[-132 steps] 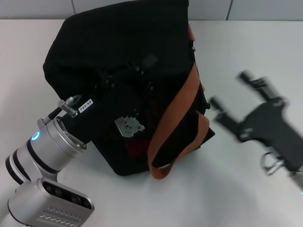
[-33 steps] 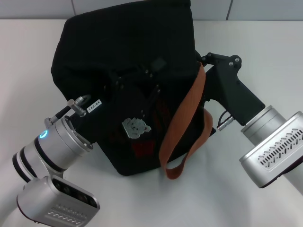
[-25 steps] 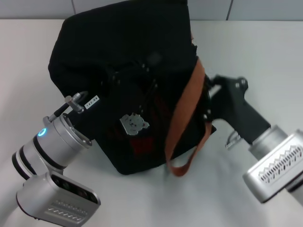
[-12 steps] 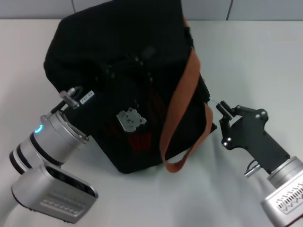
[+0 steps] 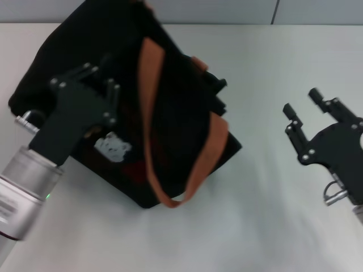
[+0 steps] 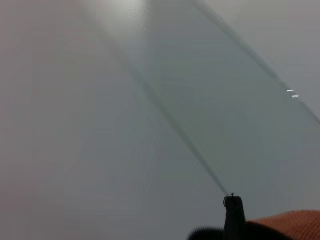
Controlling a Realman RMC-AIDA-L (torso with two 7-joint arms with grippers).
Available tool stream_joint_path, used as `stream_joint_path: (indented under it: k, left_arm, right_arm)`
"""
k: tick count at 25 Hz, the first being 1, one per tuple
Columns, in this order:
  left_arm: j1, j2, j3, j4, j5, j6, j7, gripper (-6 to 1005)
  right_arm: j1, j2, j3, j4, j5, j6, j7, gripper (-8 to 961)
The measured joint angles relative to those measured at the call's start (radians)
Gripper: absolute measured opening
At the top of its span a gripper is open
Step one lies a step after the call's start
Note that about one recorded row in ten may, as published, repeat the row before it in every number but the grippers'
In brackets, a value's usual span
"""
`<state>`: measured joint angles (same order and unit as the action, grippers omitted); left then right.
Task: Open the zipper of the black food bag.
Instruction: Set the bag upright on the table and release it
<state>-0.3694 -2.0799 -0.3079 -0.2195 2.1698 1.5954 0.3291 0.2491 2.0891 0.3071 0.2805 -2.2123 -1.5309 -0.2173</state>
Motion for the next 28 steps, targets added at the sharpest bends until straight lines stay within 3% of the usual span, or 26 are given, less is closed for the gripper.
stream_joint_path:
  k: [4, 10, 14, 19, 26, 28]
  left_arm:
    - [0.057, 0.000, -0.061, -0.023, 0.001, -0.095, -0.232, 98]
    - [0.091, 0.000, -0.021, -0.124, 0.011, -0.206, -0.267, 99]
    - [0.041, 0.000, 0.044, -0.201, 0.011, -0.271, -0.266, 99]
    - [-0.046, -0.001, 0.160, -0.207, 0.016, -0.270, -0.268, 99]
    - [-0.004, 0.011, 0.135, -0.170, 0.043, -0.125, -0.297, 99]
    - [0.003, 0.014, 0.136, -0.107, 0.073, -0.048, -0.352, 159]
  right_arm:
    - [0.002, -0.002, 0.027, -0.041, 0.001, -0.083, 0.136, 475]
    - [0.004, -0.006, 0.034, -0.144, 0.000, -0.221, 0.419, 644]
    - [0.011, -0.007, 0.025, -0.238, -0.005, -0.304, 0.572, 646]
    - [0.006, -0.008, 0.021, -0.349, -0.008, -0.383, 0.697, 660]
    - [0.006, -0.009, -0.072, -0.453, -0.010, -0.484, 0.739, 685]
    - [0.014, -0.009, -0.112, -0.480, -0.010, -0.490, 0.756, 692]
